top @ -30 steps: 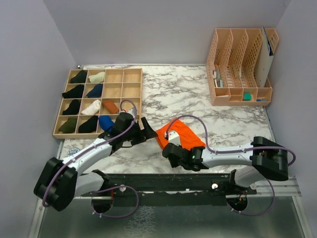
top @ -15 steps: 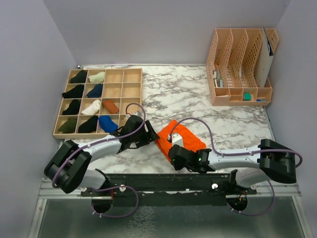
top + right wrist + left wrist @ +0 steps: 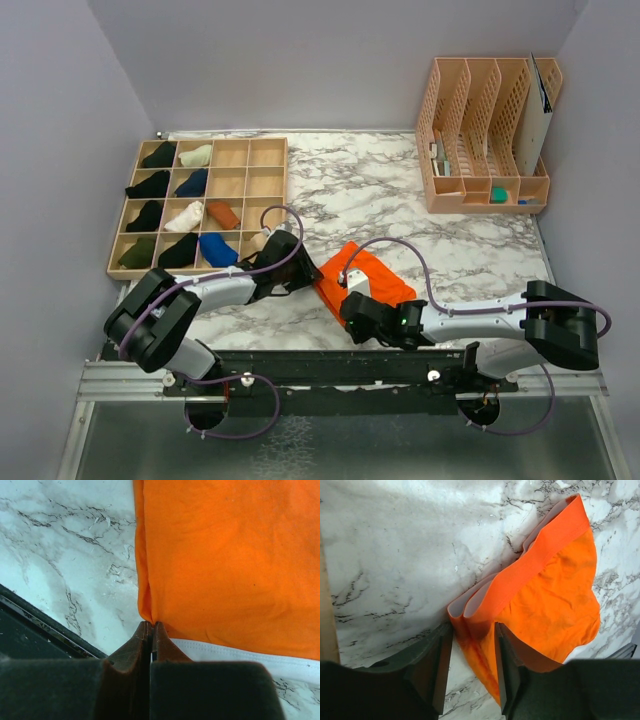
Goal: Roll the underwear
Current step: Fold the underwear at the center of the board.
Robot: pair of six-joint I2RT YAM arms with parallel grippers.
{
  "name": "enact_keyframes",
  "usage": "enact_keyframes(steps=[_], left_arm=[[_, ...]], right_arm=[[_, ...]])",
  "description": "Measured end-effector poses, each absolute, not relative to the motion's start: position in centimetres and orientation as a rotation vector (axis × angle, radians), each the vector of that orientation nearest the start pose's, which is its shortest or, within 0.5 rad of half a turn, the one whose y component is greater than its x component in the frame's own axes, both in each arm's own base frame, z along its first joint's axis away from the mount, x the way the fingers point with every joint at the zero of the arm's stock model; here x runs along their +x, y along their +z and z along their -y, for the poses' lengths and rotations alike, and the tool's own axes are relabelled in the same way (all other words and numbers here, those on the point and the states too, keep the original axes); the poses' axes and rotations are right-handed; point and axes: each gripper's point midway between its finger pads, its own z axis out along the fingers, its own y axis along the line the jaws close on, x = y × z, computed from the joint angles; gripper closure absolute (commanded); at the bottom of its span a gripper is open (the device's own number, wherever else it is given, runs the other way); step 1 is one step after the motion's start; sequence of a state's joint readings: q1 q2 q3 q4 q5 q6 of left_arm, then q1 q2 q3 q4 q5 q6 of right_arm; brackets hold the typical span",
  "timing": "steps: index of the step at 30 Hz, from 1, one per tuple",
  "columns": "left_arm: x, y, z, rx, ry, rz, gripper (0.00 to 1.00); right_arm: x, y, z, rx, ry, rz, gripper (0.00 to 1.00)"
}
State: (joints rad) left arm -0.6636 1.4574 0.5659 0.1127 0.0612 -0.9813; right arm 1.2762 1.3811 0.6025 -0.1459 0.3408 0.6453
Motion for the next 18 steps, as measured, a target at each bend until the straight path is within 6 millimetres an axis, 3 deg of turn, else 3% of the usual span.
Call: enact_keyframes(steps=[13,18], left_arm=[[25.1,2.5,24.2,-0.389,-0.739,-2.506,0.99],[25.0,2.6,24.1,-0.355,-0.707,-2.525,1.00]], right_arm=[[12.3,2.6,-28.7,-0.649,0.436,-2.383,1.00],[11.8,2.7,-29.2,-0.701,0.473,-2.380,1.00]])
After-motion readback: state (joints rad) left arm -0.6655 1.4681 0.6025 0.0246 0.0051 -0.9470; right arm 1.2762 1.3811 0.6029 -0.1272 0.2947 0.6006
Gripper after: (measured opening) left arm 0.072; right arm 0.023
